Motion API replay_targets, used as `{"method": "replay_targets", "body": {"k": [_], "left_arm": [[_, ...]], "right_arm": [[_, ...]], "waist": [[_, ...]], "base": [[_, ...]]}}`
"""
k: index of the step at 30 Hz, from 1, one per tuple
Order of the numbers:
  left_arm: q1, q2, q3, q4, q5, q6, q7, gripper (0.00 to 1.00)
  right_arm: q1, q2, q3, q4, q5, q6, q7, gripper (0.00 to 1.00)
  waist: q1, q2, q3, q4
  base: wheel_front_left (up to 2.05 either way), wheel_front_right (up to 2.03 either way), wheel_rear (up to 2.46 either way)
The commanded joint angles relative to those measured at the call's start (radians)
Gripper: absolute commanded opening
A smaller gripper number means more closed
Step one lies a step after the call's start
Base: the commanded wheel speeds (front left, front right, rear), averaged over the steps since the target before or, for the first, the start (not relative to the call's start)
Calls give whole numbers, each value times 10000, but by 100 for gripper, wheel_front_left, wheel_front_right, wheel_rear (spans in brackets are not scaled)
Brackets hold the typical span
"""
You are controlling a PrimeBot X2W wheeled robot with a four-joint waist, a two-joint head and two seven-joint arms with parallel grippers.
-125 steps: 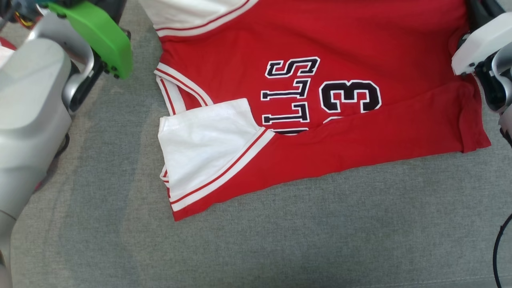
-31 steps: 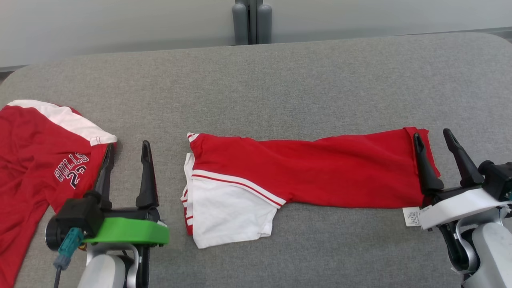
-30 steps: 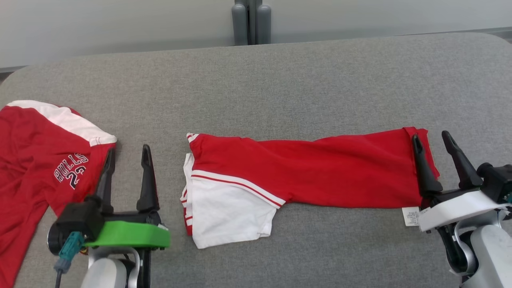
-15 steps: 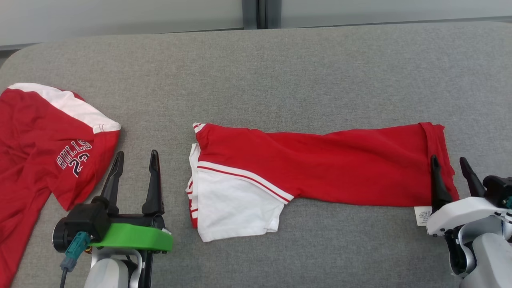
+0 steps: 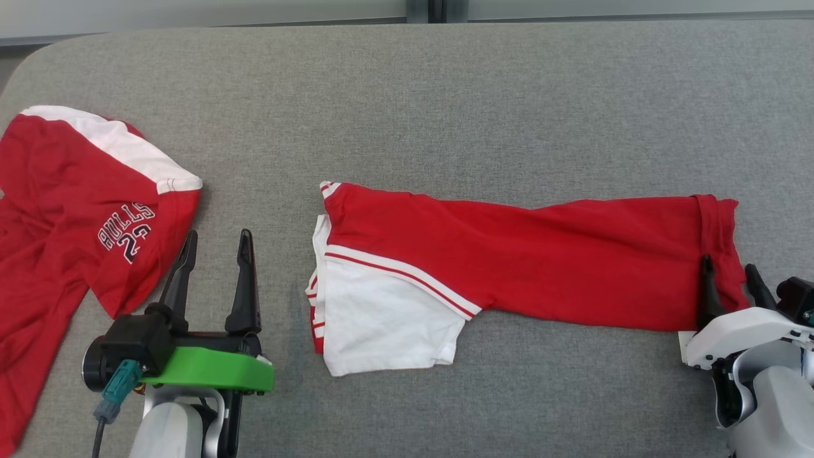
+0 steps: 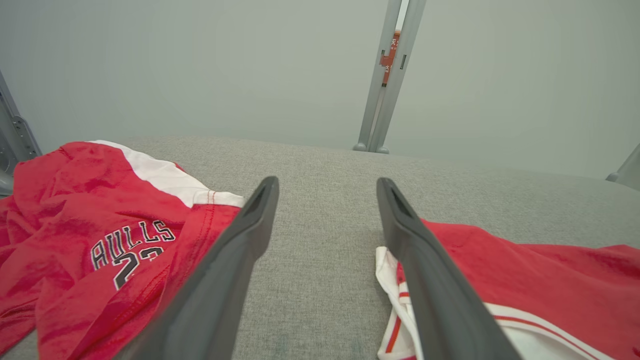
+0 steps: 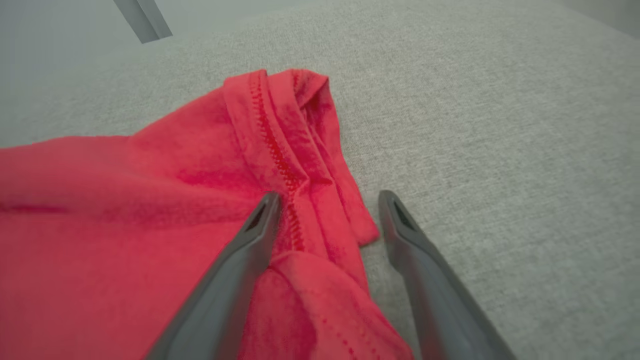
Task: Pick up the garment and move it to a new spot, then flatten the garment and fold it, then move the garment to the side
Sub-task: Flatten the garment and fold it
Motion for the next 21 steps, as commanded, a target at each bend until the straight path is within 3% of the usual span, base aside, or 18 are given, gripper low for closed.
{"method": "replay_targets", "body": {"k": [1, 6, 7, 8, 14, 21], "left_arm": [[-134, -1, 27, 17, 19, -34, -28, 100], [-120, -1, -33, 81, 46, -52, -29, 100], [-118, -1, -44, 88, 49, -56, -29, 100], [-115, -2, -53, 95, 50, -61, -29, 100], [-148, -2, -96, 128, 36, -82, -29, 100], [-129, -1, -183, 169, -23, -103, -29, 100]], "right_arm": [[-97, 83, -19, 194, -34, -19, -21, 100], [-175, 273, 245, 625, 226, -18, 12, 100], [-194, 275, 354, 653, 291, -16, 13, 38], [-210, 261, 441, 667, 343, -16, 13, 0], [-259, -154, 348, 527, 516, -32, 7, 0], [-84, -833, -1099, 609, 170, -26, -15, 0]], "waist": [[0, 0, 5, -15], [0, 0, 6, -100], [0, 0, 7, -122], [0, 0, 8, -140], [0, 0, 7, -226], [0, 0, -63, -241]], "base": [[0, 0, 0], [0, 0, 0], [0, 0, 0], [0, 0, 0], [0, 0, 0], [0, 0, 0]]}}
